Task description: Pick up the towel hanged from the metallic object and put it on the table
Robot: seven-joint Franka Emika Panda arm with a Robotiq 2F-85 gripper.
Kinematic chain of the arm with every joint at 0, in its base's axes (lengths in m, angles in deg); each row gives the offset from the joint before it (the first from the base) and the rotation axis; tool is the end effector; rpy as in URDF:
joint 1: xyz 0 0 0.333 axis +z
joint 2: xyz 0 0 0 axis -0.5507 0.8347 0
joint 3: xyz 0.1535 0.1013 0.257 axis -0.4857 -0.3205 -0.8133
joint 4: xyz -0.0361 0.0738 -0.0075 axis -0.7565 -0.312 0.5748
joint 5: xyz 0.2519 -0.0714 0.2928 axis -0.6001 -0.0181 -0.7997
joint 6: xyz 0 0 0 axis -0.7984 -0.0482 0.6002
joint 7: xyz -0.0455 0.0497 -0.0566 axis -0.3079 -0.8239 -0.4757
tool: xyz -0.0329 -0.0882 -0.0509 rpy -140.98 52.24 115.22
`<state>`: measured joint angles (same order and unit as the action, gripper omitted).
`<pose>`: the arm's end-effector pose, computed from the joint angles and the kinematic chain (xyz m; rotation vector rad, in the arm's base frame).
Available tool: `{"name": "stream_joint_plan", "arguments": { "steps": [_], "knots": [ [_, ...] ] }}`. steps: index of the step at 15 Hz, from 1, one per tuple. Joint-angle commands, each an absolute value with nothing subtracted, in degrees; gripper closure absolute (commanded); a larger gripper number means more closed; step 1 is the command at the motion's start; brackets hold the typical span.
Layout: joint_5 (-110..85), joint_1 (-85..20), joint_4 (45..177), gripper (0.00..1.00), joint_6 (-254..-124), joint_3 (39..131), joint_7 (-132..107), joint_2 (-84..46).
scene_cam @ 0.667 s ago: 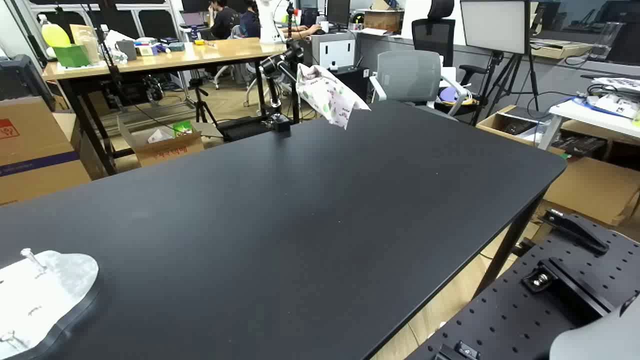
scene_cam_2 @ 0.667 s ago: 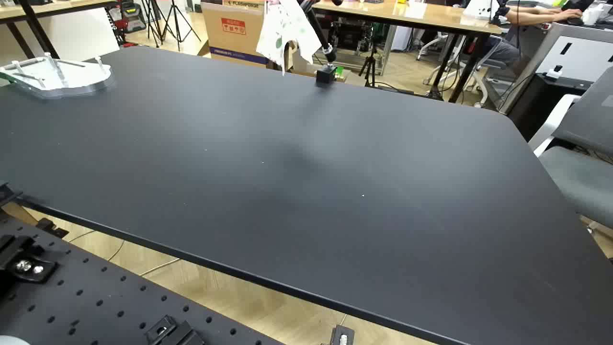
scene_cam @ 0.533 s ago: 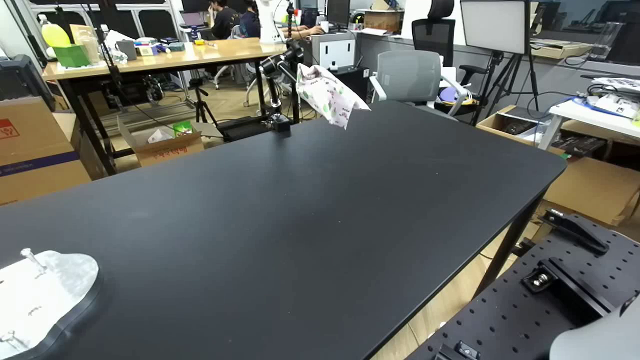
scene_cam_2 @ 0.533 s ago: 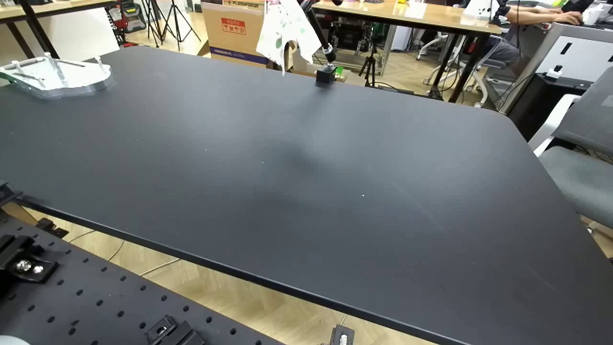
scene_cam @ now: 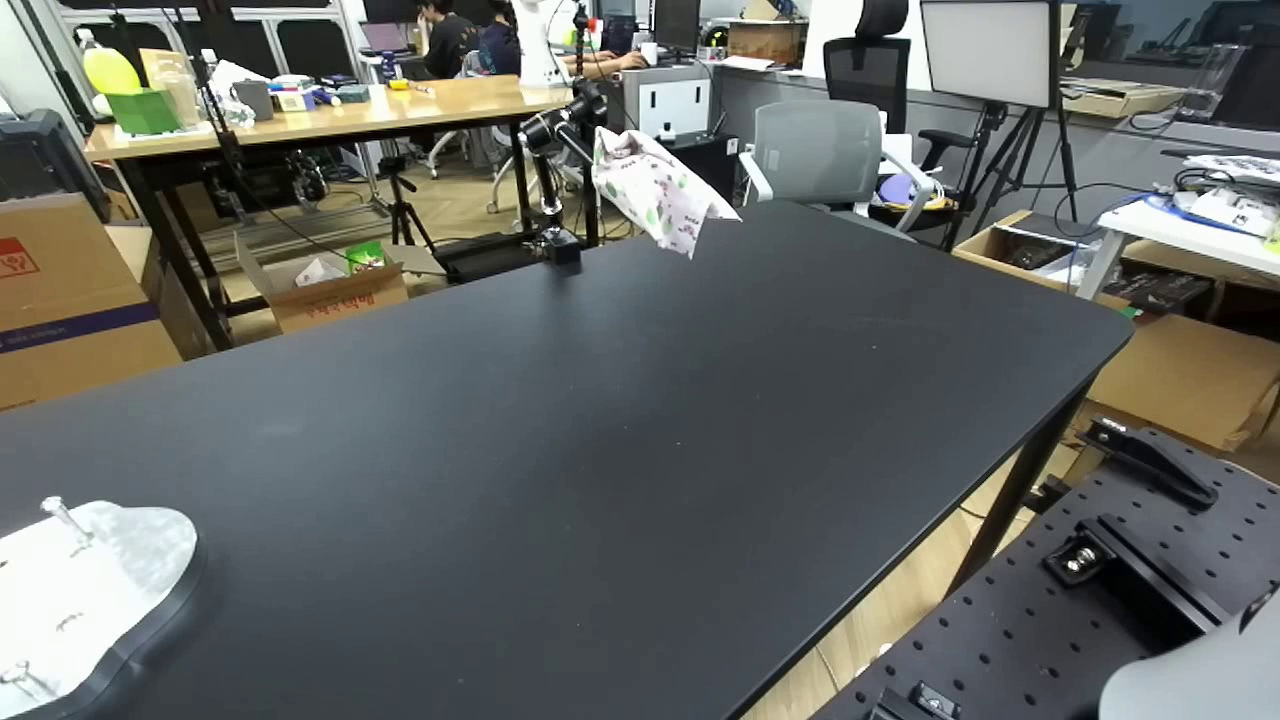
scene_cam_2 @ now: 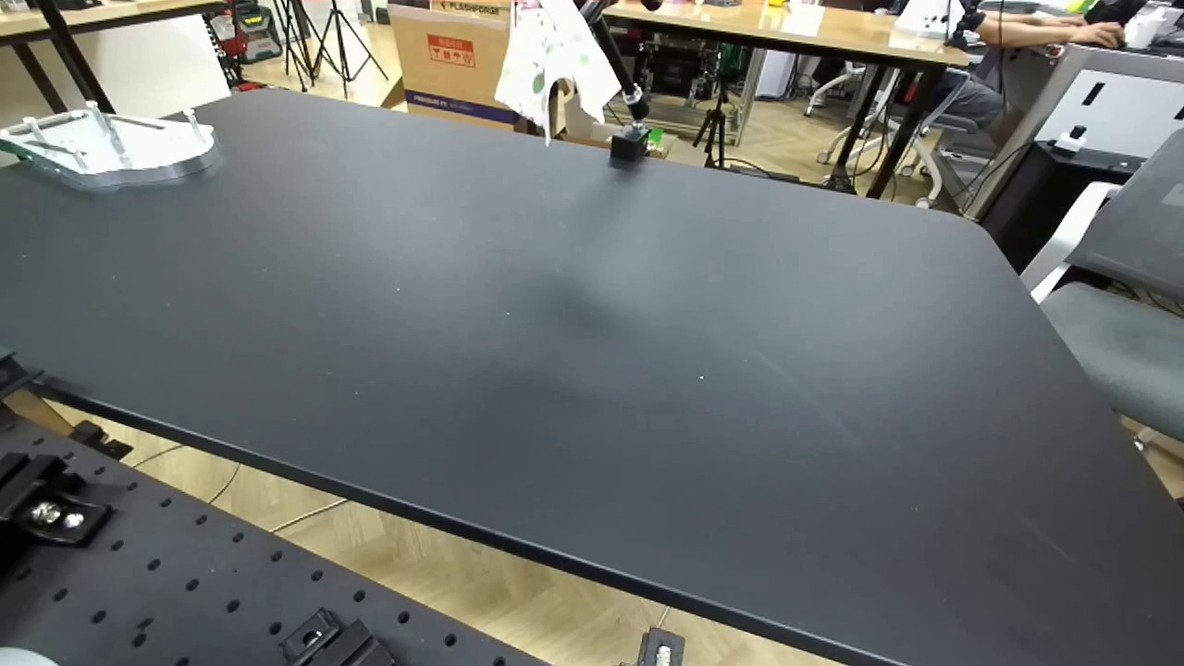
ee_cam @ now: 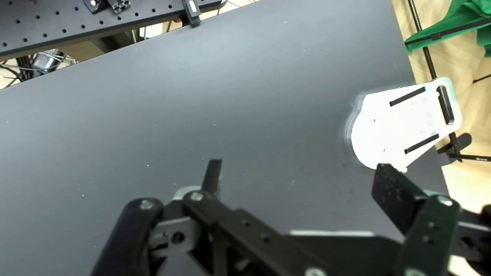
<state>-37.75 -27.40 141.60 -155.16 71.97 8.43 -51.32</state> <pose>0.4368 0.1576 0.5113 -2.8195 0.4048 0.3215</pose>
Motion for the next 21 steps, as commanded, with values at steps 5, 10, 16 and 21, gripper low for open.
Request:
{"name": "stream_joint_plan", "arguments": {
  "steps": [5,10,16,21],
  "knots": [
    [-20.2,-32.0,138.6,0.0,-160.4,72.7,8.2,-50.9],
    [-1.7,-33.9,133.7,0.0,-160.5,72.6,3.4,-47.1],
    [5.7,-33.3,135.3,0.0,-165.2,73.5,4.2,-46.3],
    [10.6,-33.7,135.1,0.0,-166.7,73.6,4.3,-45.4]
  ]
}}
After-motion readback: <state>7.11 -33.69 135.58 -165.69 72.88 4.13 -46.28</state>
